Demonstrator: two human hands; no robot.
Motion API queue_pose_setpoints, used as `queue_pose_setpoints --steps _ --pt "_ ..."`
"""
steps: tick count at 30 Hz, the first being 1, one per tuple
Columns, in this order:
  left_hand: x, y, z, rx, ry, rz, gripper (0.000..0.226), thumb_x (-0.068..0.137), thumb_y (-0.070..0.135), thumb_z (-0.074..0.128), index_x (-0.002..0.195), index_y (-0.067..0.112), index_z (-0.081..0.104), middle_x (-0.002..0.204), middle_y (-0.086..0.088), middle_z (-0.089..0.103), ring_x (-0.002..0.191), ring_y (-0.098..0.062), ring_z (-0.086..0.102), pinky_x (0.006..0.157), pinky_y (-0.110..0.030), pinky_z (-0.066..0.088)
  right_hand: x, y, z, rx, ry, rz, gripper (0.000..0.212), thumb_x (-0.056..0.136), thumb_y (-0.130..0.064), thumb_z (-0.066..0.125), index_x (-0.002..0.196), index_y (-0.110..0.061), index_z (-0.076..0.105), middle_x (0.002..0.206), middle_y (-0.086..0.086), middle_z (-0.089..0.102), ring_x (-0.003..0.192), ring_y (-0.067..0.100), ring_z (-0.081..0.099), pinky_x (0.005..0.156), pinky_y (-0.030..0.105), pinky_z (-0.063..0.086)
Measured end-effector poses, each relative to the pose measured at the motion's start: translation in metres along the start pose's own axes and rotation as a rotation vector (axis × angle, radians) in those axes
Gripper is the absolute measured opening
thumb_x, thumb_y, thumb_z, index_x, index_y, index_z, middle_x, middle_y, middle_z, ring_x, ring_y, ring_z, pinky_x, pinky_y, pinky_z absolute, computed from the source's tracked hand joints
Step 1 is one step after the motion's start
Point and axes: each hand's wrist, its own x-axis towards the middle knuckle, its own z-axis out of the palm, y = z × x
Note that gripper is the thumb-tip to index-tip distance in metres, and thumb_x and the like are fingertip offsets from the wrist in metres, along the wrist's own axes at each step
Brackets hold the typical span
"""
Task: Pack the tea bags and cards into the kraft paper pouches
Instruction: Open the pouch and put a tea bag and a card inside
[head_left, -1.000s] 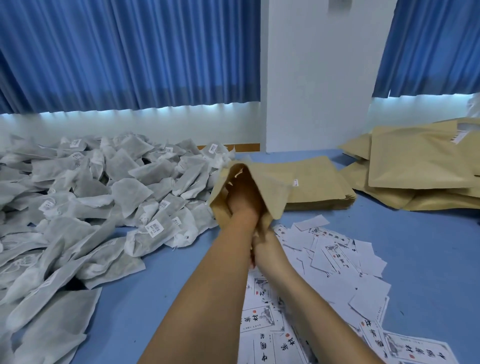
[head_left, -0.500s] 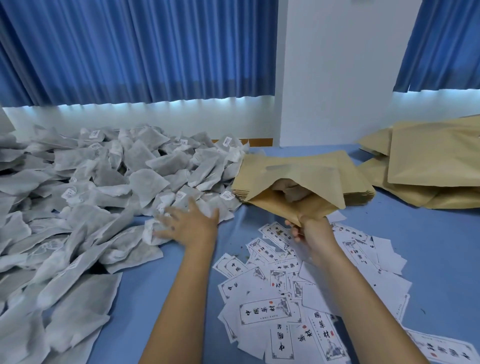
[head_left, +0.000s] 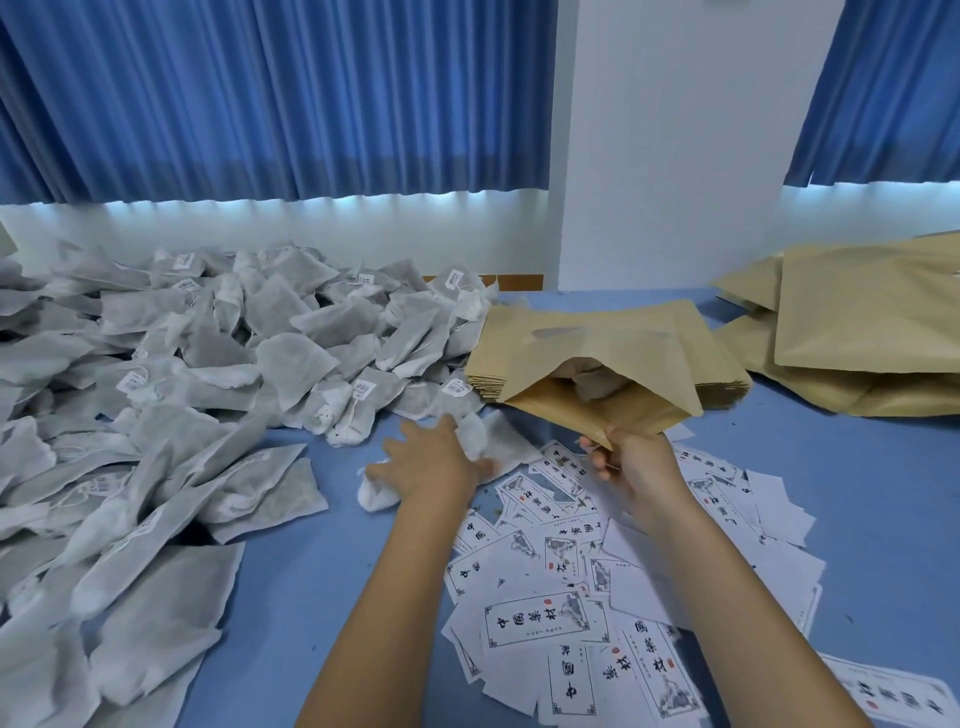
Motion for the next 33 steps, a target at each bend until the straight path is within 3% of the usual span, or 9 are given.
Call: queue_pose_setpoints --steps 4,8,13,16,19,23,27,30,33 --pt "-0.002 -0.002 0.004 -0.090 0.091 0.032 0.051 0.088 0.058 0.051 0.132 0.033 0.043 0.136 -0.011 0.037 0.126 -0.036 0.034 0.096 -0.050 0.036 -0.001 0.000 0.000 0.023 -0.003 0.007 0.028 0.100 -0.003 0.037 0.079 -0.001 0.056 0.065 0.008 0.061 0.040 0.009 0.040 0.036 0.017 0.030" --pt "0.003 -0.009 0.000 -0.387 0.555 0.101 0.031 0.091 0.029 0.057 0.122 0.025 0.055 0.120 -0.011 0.048 0.109 -0.030 0.046 0.071 -0.036 0.043 0.000 0.001 -0.001 0.041 0.000 0.025 0.026 0.100 -0.003 0.037 0.081 0.000 0.055 0.067 0.009 0.060 0.045 0.012 0.038 0.039 0.019 0.030" --pt "-0.018 0.001 -0.011 -0.716 1.008 0.916 0.031 0.076 0.021 0.057 0.107 0.018 0.061 0.090 -0.008 0.059 0.071 -0.014 0.050 0.055 -0.020 0.036 0.001 -0.001 -0.002 0.061 0.006 0.033 0.025 0.099 -0.001 0.036 0.080 -0.004 0.053 0.063 0.009 0.060 0.050 0.015 0.037 0.045 0.024 0.029" --pt "-0.033 0.020 0.000 -0.579 0.913 1.265 0.037 0.074 0.016 0.063 0.111 0.017 0.061 0.095 -0.015 0.060 0.081 -0.021 0.054 0.063 -0.024 0.043 0.001 0.000 -0.007 0.011 -0.008 0.014 0.024 0.096 0.002 0.040 0.080 -0.007 0.054 0.061 0.004 0.059 0.053 0.015 0.043 0.053 0.026 0.035" --pt "-0.041 0.044 0.015 -0.351 0.729 1.331 0.038 0.071 0.001 0.064 0.109 0.007 0.067 0.105 -0.017 0.059 0.097 -0.032 0.054 0.081 -0.036 0.044 0.002 0.001 -0.007 -0.055 -0.015 -0.024 0.030 0.095 0.009 0.041 0.078 -0.014 0.052 0.073 0.002 0.056 0.065 0.014 0.053 0.061 0.024 0.046" --pt "-0.035 0.071 0.019 -0.192 0.459 1.064 0.050 0.072 0.002 0.067 0.119 0.015 0.062 0.117 -0.013 0.054 0.105 -0.033 0.047 0.087 -0.041 0.041 0.000 0.009 0.007 -0.059 0.011 0.012 0.028 0.091 -0.001 0.037 0.071 -0.016 0.047 0.062 0.005 0.043 0.057 0.015 0.040 0.052 0.026 0.030" --pt "-0.011 0.100 0.013 -0.121 0.253 0.769 0.032 0.090 0.012 0.050 0.119 0.004 0.060 0.101 -0.007 0.062 0.083 -0.019 0.056 0.070 -0.019 0.042 -0.009 0.011 0.012 -0.276 -0.002 -0.055 0.027 0.087 0.004 0.032 0.066 -0.011 0.043 0.044 0.001 0.047 0.045 0.016 0.040 0.045 0.023 0.032" --pt "0.014 0.115 0.002 -0.106 0.078 0.523 0.040 0.098 0.019 0.038 0.136 0.006 0.040 0.137 -0.016 0.044 0.122 -0.031 0.045 0.099 -0.037 0.037 -0.019 0.006 0.017 -0.244 -0.089 -0.079 0.026 0.084 0.008 0.035 0.067 -0.011 0.042 0.038 -0.005 0.049 0.035 0.012 0.040 0.038 0.020 0.031" --pt "0.014 0.126 -0.012 0.028 -0.032 0.635 0.048 0.099 0.027 0.037 0.144 0.013 0.030 0.149 -0.014 0.030 0.133 -0.031 0.033 0.109 -0.041 0.028 -0.019 0.000 0.017 -0.158 -0.115 -0.017 0.029 0.088 0.008 0.039 0.067 -0.010 0.047 0.039 -0.004 0.052 0.037 0.012 0.039 0.042 0.021 0.028"
